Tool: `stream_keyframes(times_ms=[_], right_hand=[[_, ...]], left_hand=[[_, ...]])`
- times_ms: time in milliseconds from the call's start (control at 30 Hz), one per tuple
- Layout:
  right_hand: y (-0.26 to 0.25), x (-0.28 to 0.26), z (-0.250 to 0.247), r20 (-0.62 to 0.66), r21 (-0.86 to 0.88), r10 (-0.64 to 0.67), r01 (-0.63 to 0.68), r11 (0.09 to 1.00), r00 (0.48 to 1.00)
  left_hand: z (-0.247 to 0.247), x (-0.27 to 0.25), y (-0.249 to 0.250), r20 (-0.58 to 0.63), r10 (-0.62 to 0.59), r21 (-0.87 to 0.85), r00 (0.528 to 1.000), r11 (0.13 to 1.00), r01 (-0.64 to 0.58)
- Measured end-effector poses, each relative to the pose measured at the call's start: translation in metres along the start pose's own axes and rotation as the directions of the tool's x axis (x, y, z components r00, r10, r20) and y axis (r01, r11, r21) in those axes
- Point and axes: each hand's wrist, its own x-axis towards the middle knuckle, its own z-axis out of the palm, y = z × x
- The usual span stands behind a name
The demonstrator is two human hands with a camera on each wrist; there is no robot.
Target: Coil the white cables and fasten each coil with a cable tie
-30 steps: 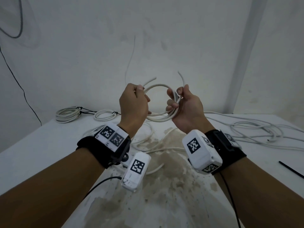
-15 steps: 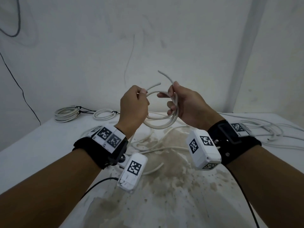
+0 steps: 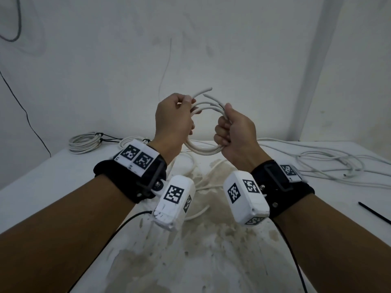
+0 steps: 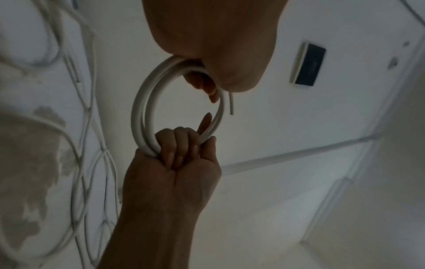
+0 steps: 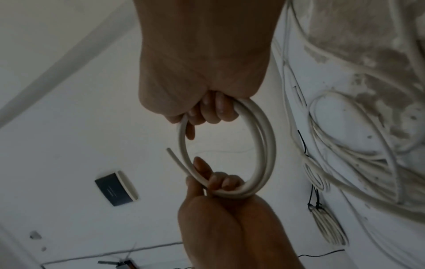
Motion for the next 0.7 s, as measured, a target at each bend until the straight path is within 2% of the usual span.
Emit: stream_keyframes(times_ms=[133,267,367,433,500,567,633,700], right_hand=[[0.003,-0.001,0.001,-0.007,-0.099,-0.017,0.016,0.995,1.0],[0.002,-0.004,0.002,-0.017,-0.098,-0.014,0.012,0.995,1.0],[0.001,-0.004,0.002,-0.09,-0.067,0.008,-0.014,0.998,0.996],[0.0,-0.003,0.001,-0.125,-0.013,0.032,-0.034,0.999,0.992],[0.0,-0.004,0.0,-0.119,0.045,0.048,-0.043,0.998,0.992],[0.0,-0.005,0.001,-0.107,0.077,0.042,-0.034,0.996,0.993],[0.0,-0.005,0.003,-0.111,0.068,0.015,-0.008,0.998,0.994],[-0.001,-0.004,0.003,-0.129,0.058,-0.002,0.01,0.998,0.992]], left_hand=[[-0.007,0.002,0.0,0.075,0.101,0.165,0.992,0.98,-0.112],[-0.01,0.002,-0.004,0.118,0.197,0.206,0.973,0.954,-0.219],[-0.012,-0.004,-0.005,0.271,0.322,0.259,0.907,0.883,-0.391],[-0.013,-0.004,-0.007,0.354,0.357,0.313,0.865,0.826,-0.469],[-0.012,0.001,-0.01,0.34,0.339,0.351,0.877,0.82,-0.452],[-0.008,0.004,-0.011,0.264,0.309,0.381,0.914,0.837,-0.393],[-0.004,0.003,-0.01,0.174,0.252,0.378,0.952,0.876,-0.301],[-0.001,0.003,-0.008,0.085,0.138,0.266,0.987,0.951,-0.156]])
